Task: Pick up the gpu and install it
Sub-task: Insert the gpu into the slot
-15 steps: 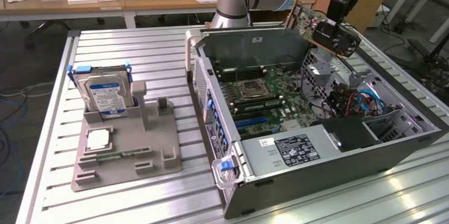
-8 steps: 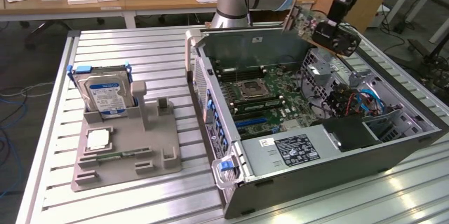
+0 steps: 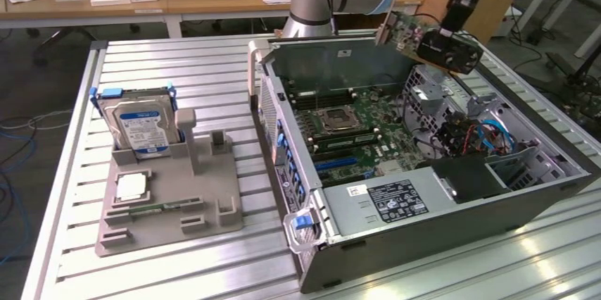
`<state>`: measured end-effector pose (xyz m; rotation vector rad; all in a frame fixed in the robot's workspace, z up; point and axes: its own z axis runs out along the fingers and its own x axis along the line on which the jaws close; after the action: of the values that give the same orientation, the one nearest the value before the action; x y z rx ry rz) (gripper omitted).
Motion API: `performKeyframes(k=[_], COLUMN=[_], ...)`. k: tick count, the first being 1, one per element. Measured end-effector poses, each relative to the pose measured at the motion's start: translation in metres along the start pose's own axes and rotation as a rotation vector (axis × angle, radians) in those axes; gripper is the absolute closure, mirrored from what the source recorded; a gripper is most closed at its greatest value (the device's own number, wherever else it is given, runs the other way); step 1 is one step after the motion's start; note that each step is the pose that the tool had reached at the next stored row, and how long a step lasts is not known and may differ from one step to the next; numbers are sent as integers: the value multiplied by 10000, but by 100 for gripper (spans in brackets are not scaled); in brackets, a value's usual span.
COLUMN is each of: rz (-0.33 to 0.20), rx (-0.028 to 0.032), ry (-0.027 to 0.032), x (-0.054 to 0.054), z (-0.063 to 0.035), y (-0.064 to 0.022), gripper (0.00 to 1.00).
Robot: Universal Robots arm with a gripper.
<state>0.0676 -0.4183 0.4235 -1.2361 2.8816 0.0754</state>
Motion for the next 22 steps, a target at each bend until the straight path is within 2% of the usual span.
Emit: performKeyframes(k=[22], rz=[-4007], rx=[-95], ry=[168], x=[1], z=[32], y=[-1], gripper=[73])
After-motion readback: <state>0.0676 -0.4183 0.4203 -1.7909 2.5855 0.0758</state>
